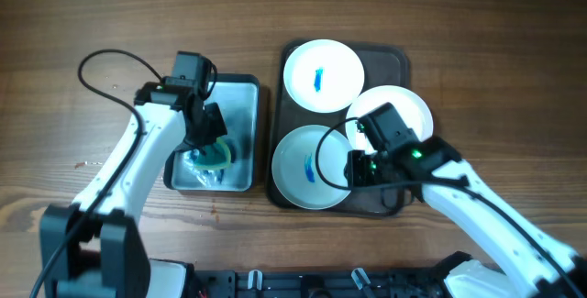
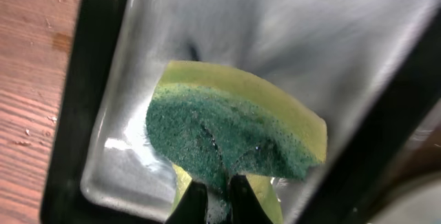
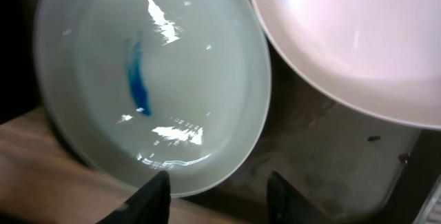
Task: Clean dirty plates on tray and stack at the side
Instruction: 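Lift the sponge with the left gripper and move it over the plate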
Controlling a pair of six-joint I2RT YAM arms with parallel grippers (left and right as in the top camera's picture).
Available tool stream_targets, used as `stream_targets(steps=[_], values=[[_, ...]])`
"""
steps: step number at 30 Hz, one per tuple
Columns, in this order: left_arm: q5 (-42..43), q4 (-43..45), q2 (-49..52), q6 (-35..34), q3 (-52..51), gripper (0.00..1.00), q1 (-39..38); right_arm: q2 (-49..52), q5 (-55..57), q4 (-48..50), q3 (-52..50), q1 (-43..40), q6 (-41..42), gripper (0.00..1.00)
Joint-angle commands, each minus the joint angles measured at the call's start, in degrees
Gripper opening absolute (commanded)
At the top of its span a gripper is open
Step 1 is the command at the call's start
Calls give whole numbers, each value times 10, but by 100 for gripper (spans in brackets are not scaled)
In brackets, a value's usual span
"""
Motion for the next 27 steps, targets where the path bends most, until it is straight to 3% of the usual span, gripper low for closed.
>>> stream_targets(steps=[1, 6, 10, 13, 20, 27], values=[[50, -23, -54, 15, 35, 4, 0, 73, 26, 23, -3, -7, -3, 38], [61, -46, -105, 16, 42, 4, 0, 143, -23, 79, -3, -36, -49, 32], [92, -49, -129, 20, 42, 4, 0, 167, -43, 120, -3, -42, -62, 20], [129, -49, -127, 19, 42, 4, -4, 177, 4, 137, -3, -42, -35, 4], [134, -31, -107, 11, 42, 4, -53, 178, 53, 141, -3, -42, 17, 4], [131, 71, -49, -36, 41, 4, -156, 178, 64, 134, -3, -42, 42, 4]])
